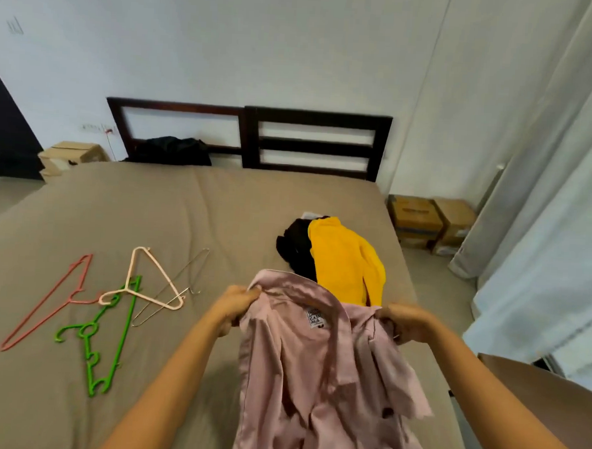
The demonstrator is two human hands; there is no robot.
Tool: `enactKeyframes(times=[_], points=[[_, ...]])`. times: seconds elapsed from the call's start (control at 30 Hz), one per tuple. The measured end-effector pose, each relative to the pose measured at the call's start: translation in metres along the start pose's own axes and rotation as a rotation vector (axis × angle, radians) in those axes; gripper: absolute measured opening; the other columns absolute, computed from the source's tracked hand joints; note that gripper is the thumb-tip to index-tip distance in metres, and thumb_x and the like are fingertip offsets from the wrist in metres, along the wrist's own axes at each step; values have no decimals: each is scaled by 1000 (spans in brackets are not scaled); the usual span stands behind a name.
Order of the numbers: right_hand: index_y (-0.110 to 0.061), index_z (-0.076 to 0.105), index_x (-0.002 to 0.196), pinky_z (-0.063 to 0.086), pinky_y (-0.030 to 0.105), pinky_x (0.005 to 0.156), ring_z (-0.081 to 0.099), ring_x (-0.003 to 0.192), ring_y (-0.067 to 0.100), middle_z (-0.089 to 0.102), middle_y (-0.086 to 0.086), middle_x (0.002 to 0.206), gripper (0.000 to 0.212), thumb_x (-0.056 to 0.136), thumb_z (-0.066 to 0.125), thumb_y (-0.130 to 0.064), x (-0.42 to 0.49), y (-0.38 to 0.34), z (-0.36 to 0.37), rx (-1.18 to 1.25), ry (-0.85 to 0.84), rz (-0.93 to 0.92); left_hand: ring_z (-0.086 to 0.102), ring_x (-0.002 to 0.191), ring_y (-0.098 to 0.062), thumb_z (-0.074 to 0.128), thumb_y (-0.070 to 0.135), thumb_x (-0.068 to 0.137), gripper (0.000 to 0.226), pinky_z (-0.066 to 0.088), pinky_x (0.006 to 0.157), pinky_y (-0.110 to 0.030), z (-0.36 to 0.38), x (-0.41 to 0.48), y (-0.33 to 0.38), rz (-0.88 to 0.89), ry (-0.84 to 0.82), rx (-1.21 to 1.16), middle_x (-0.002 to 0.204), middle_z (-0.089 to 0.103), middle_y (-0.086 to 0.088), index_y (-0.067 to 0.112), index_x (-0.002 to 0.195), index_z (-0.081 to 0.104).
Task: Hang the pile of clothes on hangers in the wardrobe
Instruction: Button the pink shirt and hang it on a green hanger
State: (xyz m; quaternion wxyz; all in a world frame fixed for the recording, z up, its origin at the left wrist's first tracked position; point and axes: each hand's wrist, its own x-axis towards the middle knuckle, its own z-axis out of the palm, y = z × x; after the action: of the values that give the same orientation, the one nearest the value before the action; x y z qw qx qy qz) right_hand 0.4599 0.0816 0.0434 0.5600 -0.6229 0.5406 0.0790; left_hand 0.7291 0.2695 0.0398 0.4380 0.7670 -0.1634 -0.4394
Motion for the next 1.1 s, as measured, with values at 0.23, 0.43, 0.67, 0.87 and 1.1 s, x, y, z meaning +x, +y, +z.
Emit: enactKeyframes(times=[0.23,0.43,0.67,0.87,1.1], points=[[-9,44,126,55,27,77,65,85,13,68,5,96,30,98,46,-18,105,-56,-41,1004,117,-407,46,63,-15,48,29,98,16,39,55,-27,18,92,48,349,130,-387,74,54,-1,18,91,57],[0,39,135,37,33,95,46,123,32,46,19,134,76,73,71,-29,164,16,21,72,495,-350,51,93,-18,70,48,68,80,46,74,-27,74,144,-27,292,-28,-30,108,53,-2,8,129,39],[-11,53,103,40,30,75,56,95,32,55,9,96,63,57,60,-53,153,166,139,-197,236,-89,58,109,-27,71,26,82,56,44,81,-26,96,137,-223,-183,-85,372,120,56,-14,1,125,45],[-9,43,116,41,30,88,52,109,28,52,10,113,47,82,63,-35,146,204,190,-380,115,55,53,66,-15,76,21,77,26,40,65,-26,137,97,-251,-62,69,290,69,55,1,16,74,51],[-20,49,77,47,38,73,57,77,26,58,2,78,15,87,56,-10,126,221,220,-130,377,6,60,67,-12,75,34,77,25,51,70,-26,191,67,-263,-194,-174,176,69,63,5,19,74,56]])
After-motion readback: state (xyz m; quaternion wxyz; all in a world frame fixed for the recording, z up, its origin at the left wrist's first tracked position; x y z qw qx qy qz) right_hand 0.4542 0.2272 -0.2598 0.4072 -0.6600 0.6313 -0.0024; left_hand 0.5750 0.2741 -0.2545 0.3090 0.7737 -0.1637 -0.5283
